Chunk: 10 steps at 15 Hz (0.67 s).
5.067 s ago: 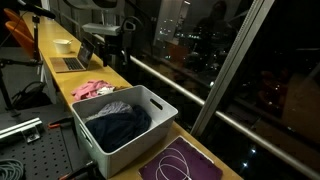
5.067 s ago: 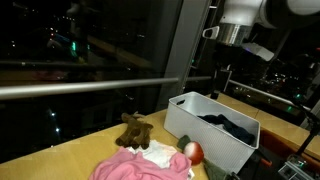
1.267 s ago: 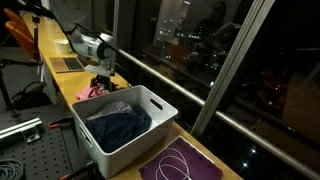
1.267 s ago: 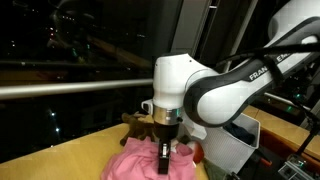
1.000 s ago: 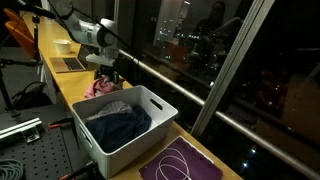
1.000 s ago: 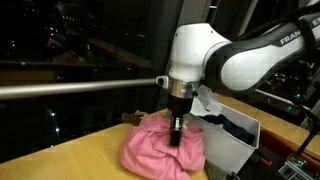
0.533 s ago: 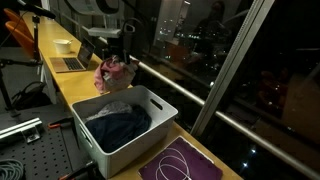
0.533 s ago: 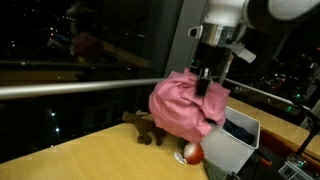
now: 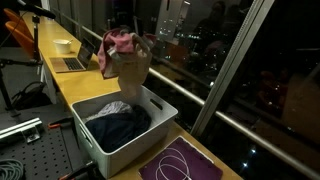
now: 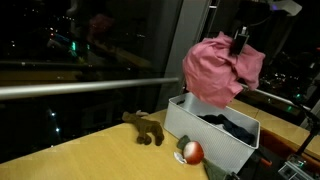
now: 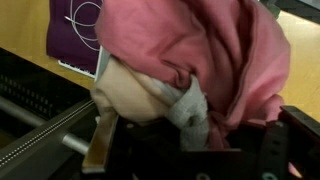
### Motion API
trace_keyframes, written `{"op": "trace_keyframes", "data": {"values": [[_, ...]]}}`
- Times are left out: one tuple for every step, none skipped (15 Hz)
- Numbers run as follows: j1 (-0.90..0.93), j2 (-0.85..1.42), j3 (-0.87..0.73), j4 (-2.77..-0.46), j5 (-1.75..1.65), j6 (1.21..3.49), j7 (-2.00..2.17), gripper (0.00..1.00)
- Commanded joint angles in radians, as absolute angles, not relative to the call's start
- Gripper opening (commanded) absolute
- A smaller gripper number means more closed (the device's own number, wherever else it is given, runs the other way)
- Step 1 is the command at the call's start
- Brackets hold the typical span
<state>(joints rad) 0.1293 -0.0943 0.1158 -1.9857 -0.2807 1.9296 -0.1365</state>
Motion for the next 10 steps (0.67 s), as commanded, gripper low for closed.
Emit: {"op": "trace_keyframes", "data": {"values": [[0.101, -0.130, 0.093, -1.993, -0.278, 1.915, -0.175, 0.03], [0.095, -0.124, 0.089, -1.999, -0.280, 1.928, -0.176, 0.03], [0.087, -0.108, 0.085, -2.002, -0.282, 1.937, -0.174, 0.03], [0.080, -0.098, 0.078, -2.012, -0.281, 1.948, -0.175, 0.03], [0.070, -0.088, 0.069, -2.026, -0.280, 1.962, -0.179, 0.03], [0.061, -0.079, 0.059, -2.036, -0.276, 1.971, -0.185, 0.03], [0.050, -0.073, 0.047, -2.053, -0.271, 1.990, -0.194, 0.03], [0.042, -0.064, 0.038, -2.064, -0.269, 2.004, -0.197, 0.03], [0.036, -0.063, 0.032, -2.079, -0.268, 2.013, -0.199, 0.03], [0.029, -0.049, 0.027, -2.088, -0.269, 2.028, -0.201, 0.03]]}}
